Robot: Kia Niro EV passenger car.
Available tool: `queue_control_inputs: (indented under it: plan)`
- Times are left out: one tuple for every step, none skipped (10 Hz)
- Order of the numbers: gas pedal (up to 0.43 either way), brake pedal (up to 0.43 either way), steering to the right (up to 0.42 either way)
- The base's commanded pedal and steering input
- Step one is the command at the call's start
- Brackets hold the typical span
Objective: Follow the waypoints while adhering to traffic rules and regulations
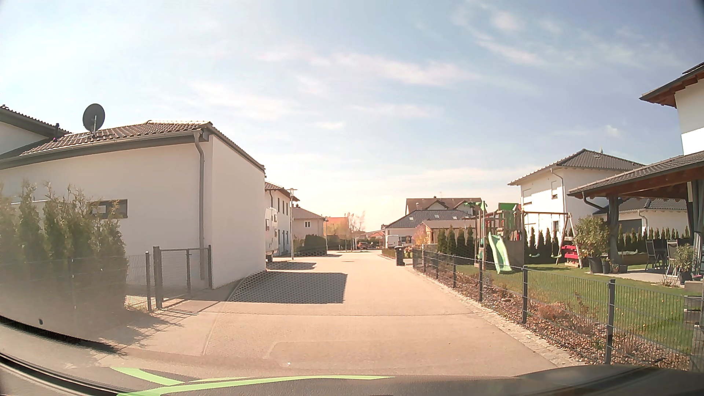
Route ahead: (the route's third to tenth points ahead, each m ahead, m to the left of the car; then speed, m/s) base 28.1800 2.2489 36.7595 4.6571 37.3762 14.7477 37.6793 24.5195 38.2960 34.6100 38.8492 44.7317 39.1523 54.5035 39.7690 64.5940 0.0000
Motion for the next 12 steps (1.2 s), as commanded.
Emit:
queue_control_inputs:
  plan:
    - [0.0,0.39,0.0]
    - [0.0,0.39,0.0]
    - [0.0,0.39,0.0]
    - [0.0,0.39,0.0]
    - [0.0,0.39,0.0]
    - [0.0,0.396,0.0]
    - [0.0,0.39,0.0]
    - [0.0,0.39,0.0]
    - [0.0,0.39,0.0]
    - [0.0,0.39,0.0]
    - [0.0,0.39,0.0]
    - [0.0,0.39,0.0]
